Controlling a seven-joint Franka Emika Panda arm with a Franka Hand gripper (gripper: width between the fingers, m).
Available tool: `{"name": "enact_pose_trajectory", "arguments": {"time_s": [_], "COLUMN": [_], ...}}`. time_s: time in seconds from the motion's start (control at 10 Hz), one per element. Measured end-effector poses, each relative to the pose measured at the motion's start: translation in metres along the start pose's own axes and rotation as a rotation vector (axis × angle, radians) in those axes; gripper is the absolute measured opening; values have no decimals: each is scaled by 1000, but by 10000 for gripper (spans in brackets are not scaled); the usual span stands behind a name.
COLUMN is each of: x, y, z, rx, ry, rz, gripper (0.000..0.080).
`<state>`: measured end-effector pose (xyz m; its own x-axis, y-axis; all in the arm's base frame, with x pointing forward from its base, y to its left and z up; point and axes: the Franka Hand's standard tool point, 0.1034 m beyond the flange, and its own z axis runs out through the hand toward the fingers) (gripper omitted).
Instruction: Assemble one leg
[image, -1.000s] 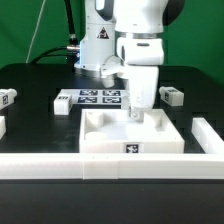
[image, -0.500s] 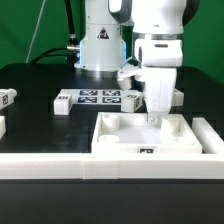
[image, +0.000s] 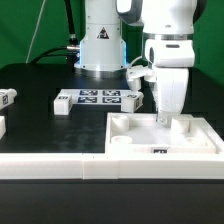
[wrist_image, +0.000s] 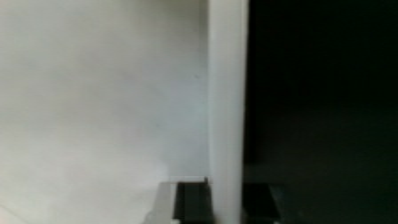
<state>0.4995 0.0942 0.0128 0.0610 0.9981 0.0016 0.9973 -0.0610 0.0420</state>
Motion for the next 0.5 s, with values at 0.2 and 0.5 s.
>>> {"name": "enact_pose_trajectory", "arguments": {"time_s": [0.2, 0.5], "x": [0, -1], "y": [0, 0], "z": [0, 0], "rx": [0, 0], "ry": [0, 0], "rz": [1, 2], "gripper": [158, 333]}}
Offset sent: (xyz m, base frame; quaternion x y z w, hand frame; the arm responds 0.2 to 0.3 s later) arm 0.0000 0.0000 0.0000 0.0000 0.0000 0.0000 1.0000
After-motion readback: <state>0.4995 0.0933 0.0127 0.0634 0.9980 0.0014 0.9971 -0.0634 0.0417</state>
